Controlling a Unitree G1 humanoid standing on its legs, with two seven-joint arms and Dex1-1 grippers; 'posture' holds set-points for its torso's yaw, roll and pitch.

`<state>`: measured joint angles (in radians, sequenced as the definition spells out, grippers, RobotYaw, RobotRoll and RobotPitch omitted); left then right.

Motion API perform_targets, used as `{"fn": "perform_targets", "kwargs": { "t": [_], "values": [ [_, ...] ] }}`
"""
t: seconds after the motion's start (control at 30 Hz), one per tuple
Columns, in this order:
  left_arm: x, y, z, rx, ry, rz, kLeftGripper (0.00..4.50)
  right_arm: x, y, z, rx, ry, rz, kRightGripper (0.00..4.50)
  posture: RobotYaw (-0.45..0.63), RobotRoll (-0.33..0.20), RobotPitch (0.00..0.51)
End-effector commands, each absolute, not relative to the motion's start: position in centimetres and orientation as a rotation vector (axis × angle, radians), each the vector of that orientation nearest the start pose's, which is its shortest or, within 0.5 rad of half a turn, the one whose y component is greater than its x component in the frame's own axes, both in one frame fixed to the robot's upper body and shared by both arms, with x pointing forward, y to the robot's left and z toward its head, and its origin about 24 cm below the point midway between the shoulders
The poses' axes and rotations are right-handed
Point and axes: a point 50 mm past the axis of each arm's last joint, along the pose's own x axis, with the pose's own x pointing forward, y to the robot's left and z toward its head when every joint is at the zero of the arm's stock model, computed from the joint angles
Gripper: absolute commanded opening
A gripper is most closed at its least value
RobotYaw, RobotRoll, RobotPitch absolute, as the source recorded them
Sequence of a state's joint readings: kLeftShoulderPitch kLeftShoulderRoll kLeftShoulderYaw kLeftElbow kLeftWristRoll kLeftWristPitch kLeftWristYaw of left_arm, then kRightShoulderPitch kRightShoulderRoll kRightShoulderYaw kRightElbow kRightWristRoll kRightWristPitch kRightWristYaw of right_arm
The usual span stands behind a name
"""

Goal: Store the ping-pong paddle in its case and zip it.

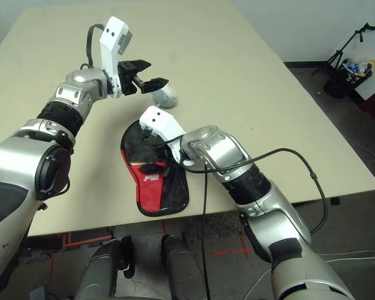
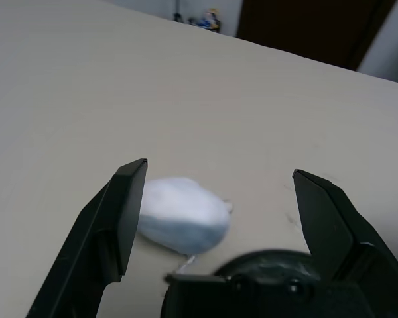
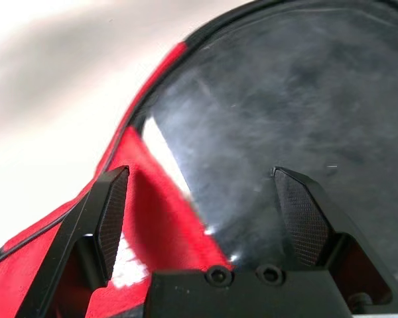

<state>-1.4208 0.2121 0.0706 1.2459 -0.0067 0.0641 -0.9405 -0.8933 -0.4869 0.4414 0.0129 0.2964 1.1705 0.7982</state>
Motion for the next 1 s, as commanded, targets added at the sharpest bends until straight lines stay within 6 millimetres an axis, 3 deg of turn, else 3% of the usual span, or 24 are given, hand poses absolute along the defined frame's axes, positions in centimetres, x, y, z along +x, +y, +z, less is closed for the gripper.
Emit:
{"fn": "perform_targets", "kwargs": {
  "t": [0.03,0.17,0.37,0.6,0.77,1.0],
  "values": [
    [41.0,9.1,22.8,0.218,0.062,-1.027,4.47,33.3,-11.0,16.7,-0.345,0.689,0.891,4.50,-0.05,0.000,0.208],
    [41.0,9.9,21.9,0.198,0.091,-1.007,4.47,34.9,-12.3,18.6,-0.321,0.649,0.816,4.50,-0.05,0.000,0.206],
    [41.1,11.4,21.1,0.178,0.126,-0.961,4.47,38.1,-15.4,22.1,-0.280,0.558,0.572,4.50,-0.04,0.000,0.213],
    [40.5,11.0,19.9,0.189,0.185,-1.039,4.47,40.4,-15.9,24.7,-0.215,0.452,0.442,4.50,-0.03,0.000,0.225],
    [39.8,10.1,18.6,0.198,0.245,-1.108,4.47,41.3,-14.4,24.6,-0.200,0.424,0.457,4.50,-0.02,0.000,0.227],
    [38.5,9.1,15.4,0.279,0.366,-1.178,4.47,41.7,-12.6,22.6,-0.219,0.474,0.497,4.50,-0.01,0.000,0.225]
  ]
}}
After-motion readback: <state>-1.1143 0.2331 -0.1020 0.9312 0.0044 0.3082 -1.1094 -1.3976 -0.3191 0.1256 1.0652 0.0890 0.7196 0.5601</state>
